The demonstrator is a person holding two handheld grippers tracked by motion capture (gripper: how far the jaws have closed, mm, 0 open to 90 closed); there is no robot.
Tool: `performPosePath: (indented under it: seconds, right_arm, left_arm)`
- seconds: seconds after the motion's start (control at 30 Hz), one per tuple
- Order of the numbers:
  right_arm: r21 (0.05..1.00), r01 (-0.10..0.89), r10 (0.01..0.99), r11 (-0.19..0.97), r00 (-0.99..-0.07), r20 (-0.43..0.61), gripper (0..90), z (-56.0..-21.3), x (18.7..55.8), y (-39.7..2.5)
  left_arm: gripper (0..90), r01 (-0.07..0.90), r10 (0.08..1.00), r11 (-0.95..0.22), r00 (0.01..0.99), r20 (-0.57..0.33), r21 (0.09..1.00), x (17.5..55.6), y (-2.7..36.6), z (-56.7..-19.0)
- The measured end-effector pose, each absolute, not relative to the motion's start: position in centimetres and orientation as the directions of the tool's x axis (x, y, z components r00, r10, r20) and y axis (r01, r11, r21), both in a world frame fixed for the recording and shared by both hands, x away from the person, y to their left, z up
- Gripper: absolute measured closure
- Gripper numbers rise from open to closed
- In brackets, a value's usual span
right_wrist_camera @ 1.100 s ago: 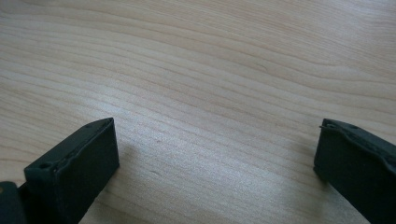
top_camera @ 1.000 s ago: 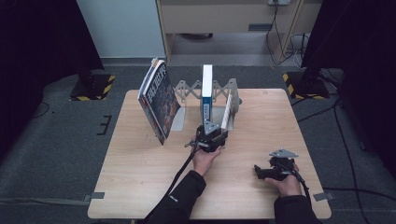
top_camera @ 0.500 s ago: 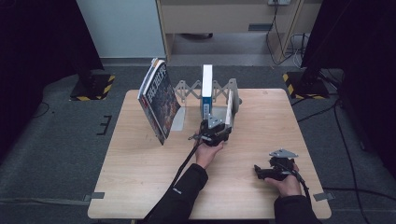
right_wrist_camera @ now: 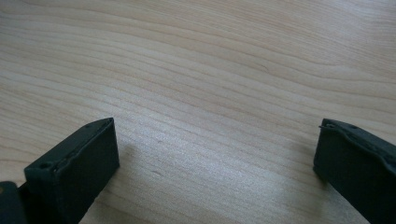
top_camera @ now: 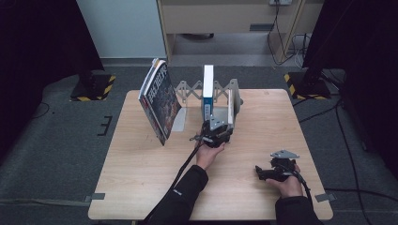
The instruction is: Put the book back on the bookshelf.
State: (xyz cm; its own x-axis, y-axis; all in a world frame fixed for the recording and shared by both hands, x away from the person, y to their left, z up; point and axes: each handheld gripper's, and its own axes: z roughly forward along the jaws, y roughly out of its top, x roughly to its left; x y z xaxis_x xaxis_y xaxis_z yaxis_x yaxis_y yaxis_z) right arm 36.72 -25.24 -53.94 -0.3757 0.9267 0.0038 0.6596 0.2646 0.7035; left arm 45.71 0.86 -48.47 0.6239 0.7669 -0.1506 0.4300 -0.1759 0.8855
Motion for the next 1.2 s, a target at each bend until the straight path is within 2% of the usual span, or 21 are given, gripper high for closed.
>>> performPosePath:
  seconds: [0.33,0.57,0.8,0.93,1.2]
  right_arm:
    - [0.703,0.659,0.927,0.265,-0.376,0.004,0.3,-53.9,36.7,-25.2]
    - [0.704,0.659,0.927,0.265,-0.376,0.004,0.2,-53.9,36.7,-25.2]
    - [0.703,0.660,0.927,0.263,-0.375,0.004,0.2,-53.9,36.7,-25.2]
    - [0.704,0.660,0.927,0.264,-0.375,0.005,0.3,-53.9,36.7,-25.2]
    - [0.705,0.659,0.927,0.263,-0.376,0.006,0.3,-54.0,36.7,-25.2]
  left_arm:
    - [67.0,0.451,0.770,-0.180,0.618,-0.160,0.874,47.1,-0.5,-48.1]
    - [66.5,0.430,0.763,-0.205,0.633,-0.131,0.879,46.5,-0.7,-47.8]
    - [59.6,0.396,0.733,-0.219,0.670,-0.118,0.892,44.7,0.9,-45.7]
    - [55.6,0.411,0.719,-0.203,0.679,-0.150,0.889,44.0,1.7,-45.2]
    - [45.7,0.411,0.702,-0.256,0.702,-0.124,0.875,41.7,4.4,-44.6]
